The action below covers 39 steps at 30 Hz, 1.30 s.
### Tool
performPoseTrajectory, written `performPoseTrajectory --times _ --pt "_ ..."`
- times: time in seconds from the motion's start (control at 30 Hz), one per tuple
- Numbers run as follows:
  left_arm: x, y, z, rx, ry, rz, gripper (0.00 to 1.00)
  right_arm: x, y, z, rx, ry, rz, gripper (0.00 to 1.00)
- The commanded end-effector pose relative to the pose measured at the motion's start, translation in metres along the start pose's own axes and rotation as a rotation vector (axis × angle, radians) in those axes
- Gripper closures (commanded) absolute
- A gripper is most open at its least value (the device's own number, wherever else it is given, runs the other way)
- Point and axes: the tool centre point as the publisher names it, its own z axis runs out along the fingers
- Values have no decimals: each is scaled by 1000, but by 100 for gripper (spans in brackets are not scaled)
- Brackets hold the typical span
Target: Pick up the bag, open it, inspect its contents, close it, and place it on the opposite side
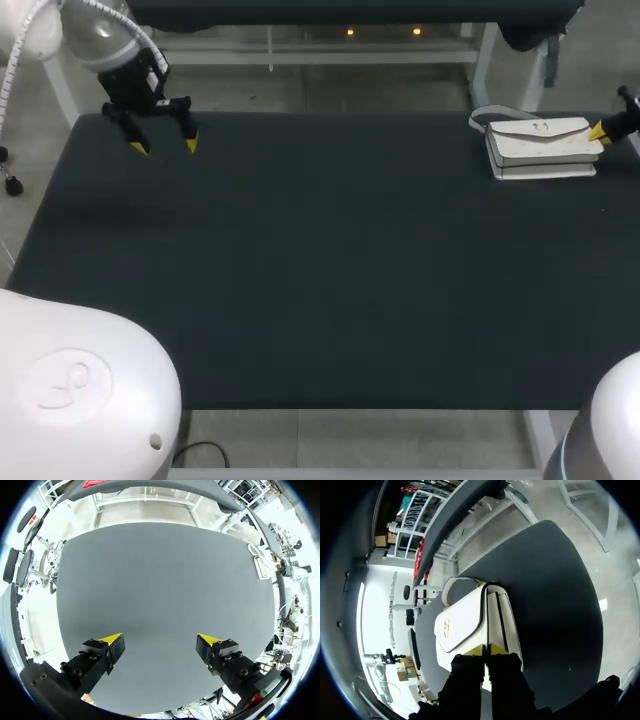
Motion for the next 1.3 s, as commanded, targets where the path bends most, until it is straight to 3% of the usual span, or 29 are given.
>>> performPoseTrajectory --times 0.03,0.53,1.13,1.17,1.23,1.3 --pt "2 -2 -3 -11 -21 -2 0 -14 22 0 166 4 1 100" --pt "-4 0 -5 -11 -28 -21 0 -24 36 -16 128 -17 7 100" --pt "-8 5 -7 -5 -26 -34 0 -36 44 -16 144 -57 27 99" --pt "-8 5 -7 -5 -26 -33 0 -36 44 -17 143 -57 31 62" --pt "-8 5 -7 -5 -27 -32 0 -36 43 -19 131 -68 35 0" --pt "-8 5 -8 -4 -29 -32 0 -34 42 -22 123 -72 30 0"
